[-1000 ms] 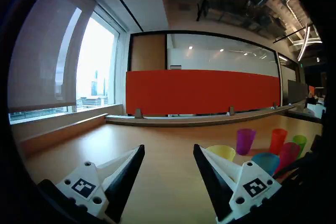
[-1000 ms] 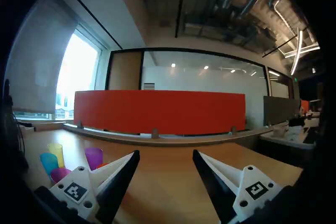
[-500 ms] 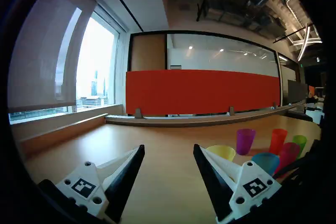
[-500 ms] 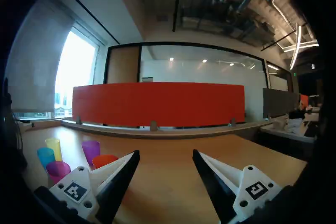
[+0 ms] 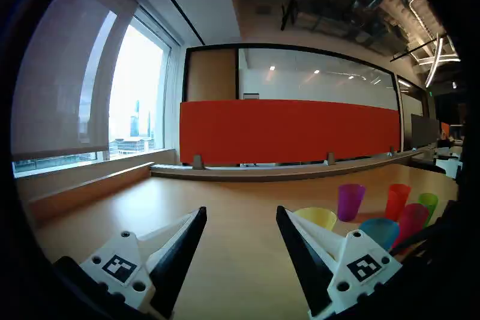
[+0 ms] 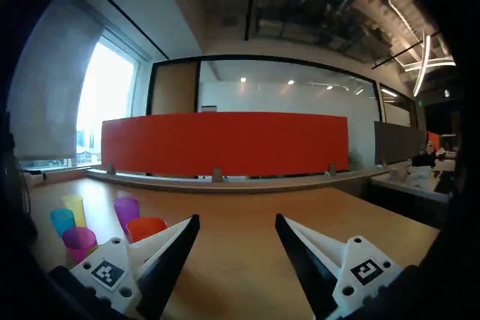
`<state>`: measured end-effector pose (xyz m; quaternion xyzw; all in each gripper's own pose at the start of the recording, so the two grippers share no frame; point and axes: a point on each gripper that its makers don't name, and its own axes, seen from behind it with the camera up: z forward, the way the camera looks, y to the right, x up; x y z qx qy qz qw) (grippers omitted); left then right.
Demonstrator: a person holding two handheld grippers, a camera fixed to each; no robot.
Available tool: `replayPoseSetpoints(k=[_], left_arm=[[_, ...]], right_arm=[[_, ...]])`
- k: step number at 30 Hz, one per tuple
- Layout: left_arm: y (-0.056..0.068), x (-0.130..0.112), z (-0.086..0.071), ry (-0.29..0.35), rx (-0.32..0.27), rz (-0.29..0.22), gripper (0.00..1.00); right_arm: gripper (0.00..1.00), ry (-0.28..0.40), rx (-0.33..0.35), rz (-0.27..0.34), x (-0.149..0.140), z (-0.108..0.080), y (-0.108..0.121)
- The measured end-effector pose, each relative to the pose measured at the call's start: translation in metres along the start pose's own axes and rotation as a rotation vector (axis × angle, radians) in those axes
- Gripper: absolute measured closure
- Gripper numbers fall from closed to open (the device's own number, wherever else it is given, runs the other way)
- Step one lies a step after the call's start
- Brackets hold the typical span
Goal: Pour water
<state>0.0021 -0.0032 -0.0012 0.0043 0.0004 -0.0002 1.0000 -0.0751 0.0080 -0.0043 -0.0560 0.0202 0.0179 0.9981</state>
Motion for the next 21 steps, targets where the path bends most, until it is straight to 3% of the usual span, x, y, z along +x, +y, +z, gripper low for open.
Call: replayPoseSetpoints(k=[21], left_arm=[[0.0006,0.0000,0.0002,0.000,0.000,0.000,0.15]], right_arm=[[0.02,-0.021,-0.008,-0.001,-0.0040,0.0007,0.0013]])
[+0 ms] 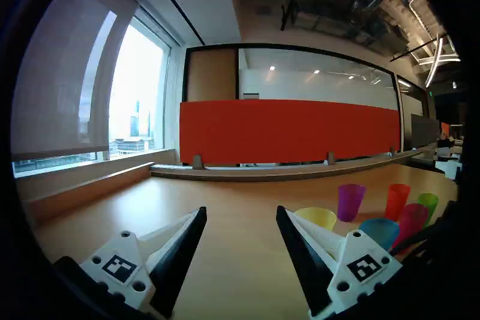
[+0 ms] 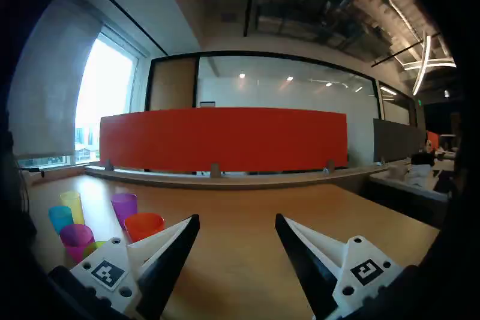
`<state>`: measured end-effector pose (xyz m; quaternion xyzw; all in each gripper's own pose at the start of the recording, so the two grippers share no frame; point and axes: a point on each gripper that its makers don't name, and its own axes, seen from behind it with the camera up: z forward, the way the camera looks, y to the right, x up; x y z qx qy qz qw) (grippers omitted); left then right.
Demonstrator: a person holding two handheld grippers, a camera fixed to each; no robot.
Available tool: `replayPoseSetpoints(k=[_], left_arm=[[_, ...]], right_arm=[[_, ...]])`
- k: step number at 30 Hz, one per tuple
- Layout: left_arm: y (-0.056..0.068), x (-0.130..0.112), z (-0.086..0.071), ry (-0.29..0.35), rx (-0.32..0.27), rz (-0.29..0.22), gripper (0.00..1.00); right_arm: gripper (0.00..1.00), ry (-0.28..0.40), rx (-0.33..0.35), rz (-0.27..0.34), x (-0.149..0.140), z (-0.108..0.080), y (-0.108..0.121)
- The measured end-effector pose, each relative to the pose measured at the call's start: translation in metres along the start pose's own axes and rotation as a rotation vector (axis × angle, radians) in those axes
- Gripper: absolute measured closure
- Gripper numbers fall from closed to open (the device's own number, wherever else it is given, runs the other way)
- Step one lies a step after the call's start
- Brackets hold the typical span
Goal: Pour water
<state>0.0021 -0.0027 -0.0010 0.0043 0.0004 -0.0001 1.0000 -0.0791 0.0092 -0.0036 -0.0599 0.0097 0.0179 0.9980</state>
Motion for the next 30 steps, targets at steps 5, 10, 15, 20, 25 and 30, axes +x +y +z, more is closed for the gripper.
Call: replayPoseSetpoints(k=[5,10,15,20,25,30], left_arm=[[0.0004,-0.0004,-0.0002,0.000,0.000,0.000,0.15],[0.0001,-0.0002,-0.0004,0.000,0.000,0.000,0.15],[-0.0004,-0.0002,-0.0001,0.000,0.000,0.000,0.15],[-0.0005,-0.0001,0.0000,0.000,0.000,0.000,0.15],[-0.0003,0.0000,0.0001,0.000,0.000,0.000,0.15],[-0.0003,-0.0001,0.0003,0.000,0.000,0.000,0.15]], right_arm=[[0.00,0.000,0.000,-0.001,0.0003,0.0004,-0.0003],[0.00,-0.001,0.000,-0.001,0.0003,0.0004,-0.0005],[0.00,-0.001,0.000,-0.001,0.0001,0.0005,-0.0006],[0.01,-0.001,0.000,-0.001,-0.0001,0.0007,-0.0007],[0.00,-0.001,0.000,-0.001,-0.0005,0.0003,-0.0004],[0.00,-0.001,0.000,0.000,-0.0008,0.0001,-0.0006]])
